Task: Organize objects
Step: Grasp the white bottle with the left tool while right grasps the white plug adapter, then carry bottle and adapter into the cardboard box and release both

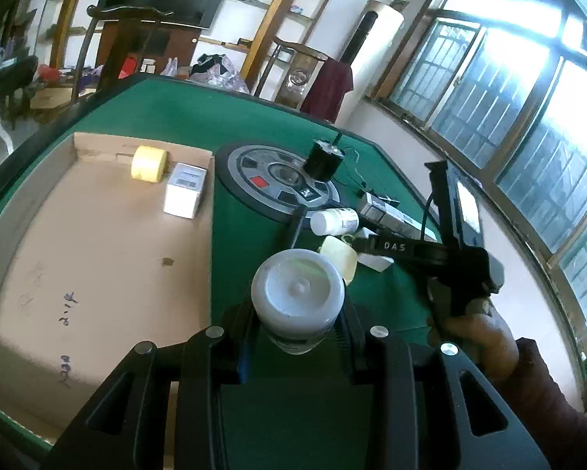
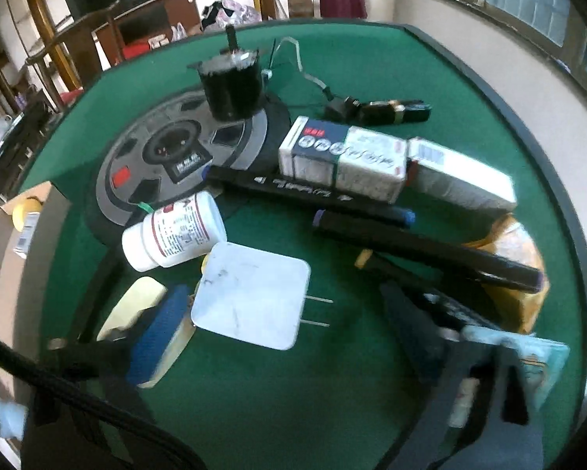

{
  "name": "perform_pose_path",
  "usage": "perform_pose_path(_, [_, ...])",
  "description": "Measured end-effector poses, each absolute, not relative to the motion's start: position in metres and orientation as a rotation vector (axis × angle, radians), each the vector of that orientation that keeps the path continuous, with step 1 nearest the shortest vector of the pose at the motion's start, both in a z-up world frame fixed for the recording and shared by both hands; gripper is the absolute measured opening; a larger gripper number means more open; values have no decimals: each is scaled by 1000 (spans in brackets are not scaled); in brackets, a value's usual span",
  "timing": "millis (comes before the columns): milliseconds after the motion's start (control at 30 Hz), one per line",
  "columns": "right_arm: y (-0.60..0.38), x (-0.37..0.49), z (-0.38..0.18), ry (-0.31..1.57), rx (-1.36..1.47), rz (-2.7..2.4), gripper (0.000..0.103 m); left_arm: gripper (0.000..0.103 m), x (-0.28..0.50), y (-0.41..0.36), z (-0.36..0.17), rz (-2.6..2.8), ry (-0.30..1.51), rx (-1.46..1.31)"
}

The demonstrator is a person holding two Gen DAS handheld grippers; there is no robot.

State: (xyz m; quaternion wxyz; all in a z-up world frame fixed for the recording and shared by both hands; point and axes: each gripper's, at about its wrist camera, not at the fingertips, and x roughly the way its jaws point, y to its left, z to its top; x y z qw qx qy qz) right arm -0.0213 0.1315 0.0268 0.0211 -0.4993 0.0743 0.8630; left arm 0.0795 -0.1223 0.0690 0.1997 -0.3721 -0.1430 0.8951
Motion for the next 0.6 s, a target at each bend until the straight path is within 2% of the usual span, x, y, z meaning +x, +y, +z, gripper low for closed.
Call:
perform_pose_path(367, [146, 15, 66, 441, -1453, 2804, 68, 29, 85, -159, 78, 2529, -486, -1003])
perform_pose_path(600, [109, 26, 110, 440, -1417, 2978, 69, 30, 85, -215, 104, 2642, -545, -954])
